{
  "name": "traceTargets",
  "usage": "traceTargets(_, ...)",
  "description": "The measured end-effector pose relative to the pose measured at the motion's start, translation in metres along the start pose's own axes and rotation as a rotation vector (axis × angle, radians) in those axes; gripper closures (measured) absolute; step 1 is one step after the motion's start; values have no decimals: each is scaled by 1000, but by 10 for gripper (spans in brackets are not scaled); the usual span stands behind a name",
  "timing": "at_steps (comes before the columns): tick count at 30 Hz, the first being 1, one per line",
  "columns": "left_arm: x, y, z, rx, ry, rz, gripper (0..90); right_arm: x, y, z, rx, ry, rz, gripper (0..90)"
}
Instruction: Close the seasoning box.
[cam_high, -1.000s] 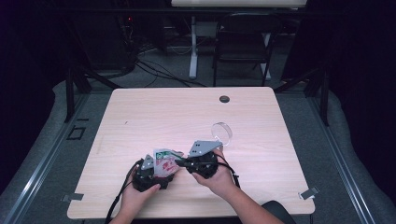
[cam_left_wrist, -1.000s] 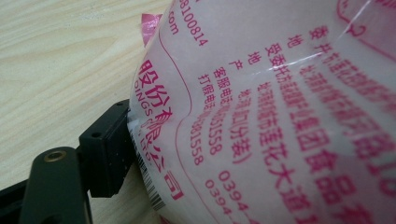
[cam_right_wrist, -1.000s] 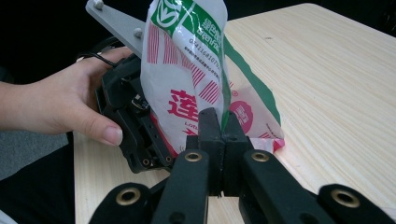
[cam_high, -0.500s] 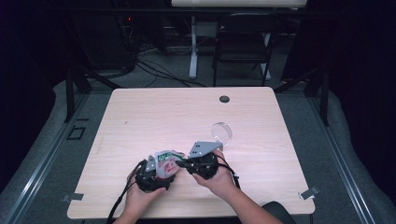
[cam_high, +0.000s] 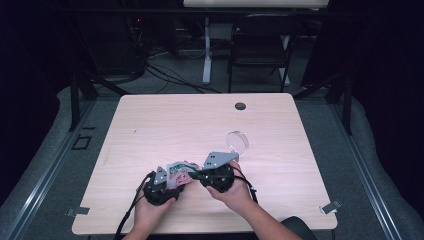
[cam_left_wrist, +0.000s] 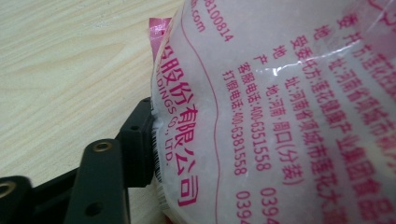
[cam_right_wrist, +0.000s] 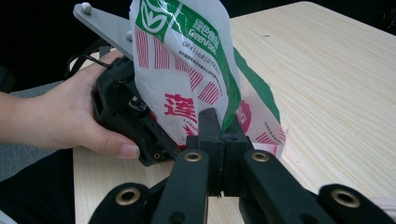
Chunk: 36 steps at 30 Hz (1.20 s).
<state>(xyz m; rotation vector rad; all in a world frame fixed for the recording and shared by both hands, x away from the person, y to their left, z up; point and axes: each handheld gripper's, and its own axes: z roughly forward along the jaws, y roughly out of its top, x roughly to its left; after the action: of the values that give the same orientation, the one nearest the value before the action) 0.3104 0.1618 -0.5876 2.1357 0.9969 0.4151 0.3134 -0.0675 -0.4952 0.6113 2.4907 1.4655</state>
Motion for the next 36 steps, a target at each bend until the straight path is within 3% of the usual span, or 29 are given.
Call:
traceTargets(5, 3, -1, -2, -25, -12, -6, 551, 0, 0, 0, -7, 7, 1, 900)
traceTargets(12, 6, 1, -5, -23, -30, -13, 603, 0, 1, -1, -17, 9, 0, 900)
traceTargets(26, 7, 8, -13, 3, -18, 26, 626, 0, 2, -5, -32, 5, -2, 890)
traceTargets(36, 11, 10, -17, -9, -10, 11, 628, 1, 2, -8, -50, -1, -8, 780)
